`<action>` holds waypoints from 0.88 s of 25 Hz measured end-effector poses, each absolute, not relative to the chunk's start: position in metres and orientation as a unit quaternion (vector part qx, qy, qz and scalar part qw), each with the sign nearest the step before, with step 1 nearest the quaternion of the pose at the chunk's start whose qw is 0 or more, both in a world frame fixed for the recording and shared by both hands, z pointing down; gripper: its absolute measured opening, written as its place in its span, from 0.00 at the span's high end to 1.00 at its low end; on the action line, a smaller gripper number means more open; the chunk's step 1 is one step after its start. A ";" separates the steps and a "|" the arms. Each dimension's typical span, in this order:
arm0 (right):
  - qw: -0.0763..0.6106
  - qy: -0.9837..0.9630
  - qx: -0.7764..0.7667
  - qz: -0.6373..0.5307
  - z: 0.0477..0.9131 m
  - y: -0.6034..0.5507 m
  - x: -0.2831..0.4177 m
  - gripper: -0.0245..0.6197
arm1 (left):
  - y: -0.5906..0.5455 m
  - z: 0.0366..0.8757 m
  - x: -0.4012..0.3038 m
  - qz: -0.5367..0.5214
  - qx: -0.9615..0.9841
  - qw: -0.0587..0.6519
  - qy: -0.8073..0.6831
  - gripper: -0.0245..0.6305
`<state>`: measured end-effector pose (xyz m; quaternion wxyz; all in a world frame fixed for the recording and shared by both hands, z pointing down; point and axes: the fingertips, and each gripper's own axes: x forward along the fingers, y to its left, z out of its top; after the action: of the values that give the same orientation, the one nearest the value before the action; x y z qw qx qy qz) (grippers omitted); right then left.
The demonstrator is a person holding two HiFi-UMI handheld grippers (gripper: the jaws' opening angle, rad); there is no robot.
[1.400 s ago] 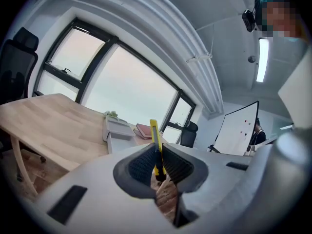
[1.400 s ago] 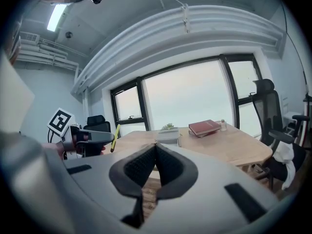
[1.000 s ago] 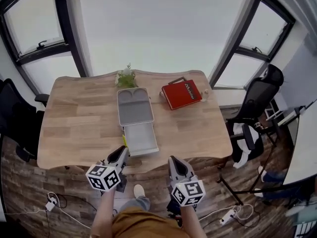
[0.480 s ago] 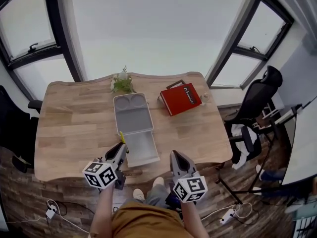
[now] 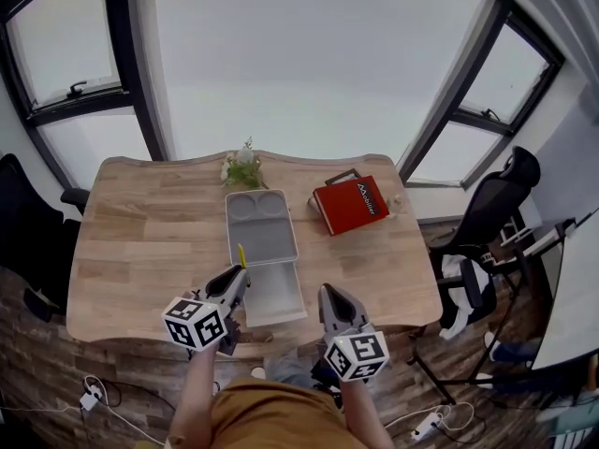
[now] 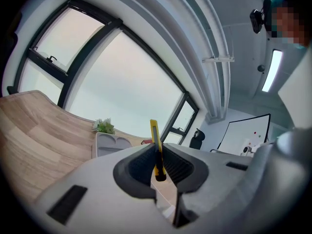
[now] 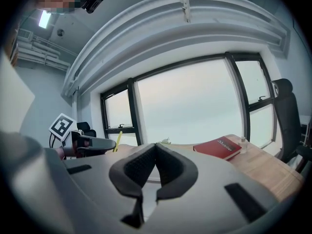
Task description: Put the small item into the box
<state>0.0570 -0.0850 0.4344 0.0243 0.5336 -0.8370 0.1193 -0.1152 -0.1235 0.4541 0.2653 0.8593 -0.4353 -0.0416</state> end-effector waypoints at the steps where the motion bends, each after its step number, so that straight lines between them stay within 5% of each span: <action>1: 0.025 -0.837 0.533 0.120 0.435 -0.087 0.058 0.95 | -0.125 0.455 -0.116 -0.043 0.858 0.267 -0.437 0.89; 22: 0.045 -0.840 0.515 0.166 0.476 -0.118 0.063 0.96 | -0.145 0.495 -0.119 -0.026 0.834 0.317 -0.451 0.89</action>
<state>0.0635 -0.1178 0.4756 0.0451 0.5148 -0.8399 0.1662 -0.1187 -0.1450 0.4949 0.3174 0.8338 -0.4510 -0.0261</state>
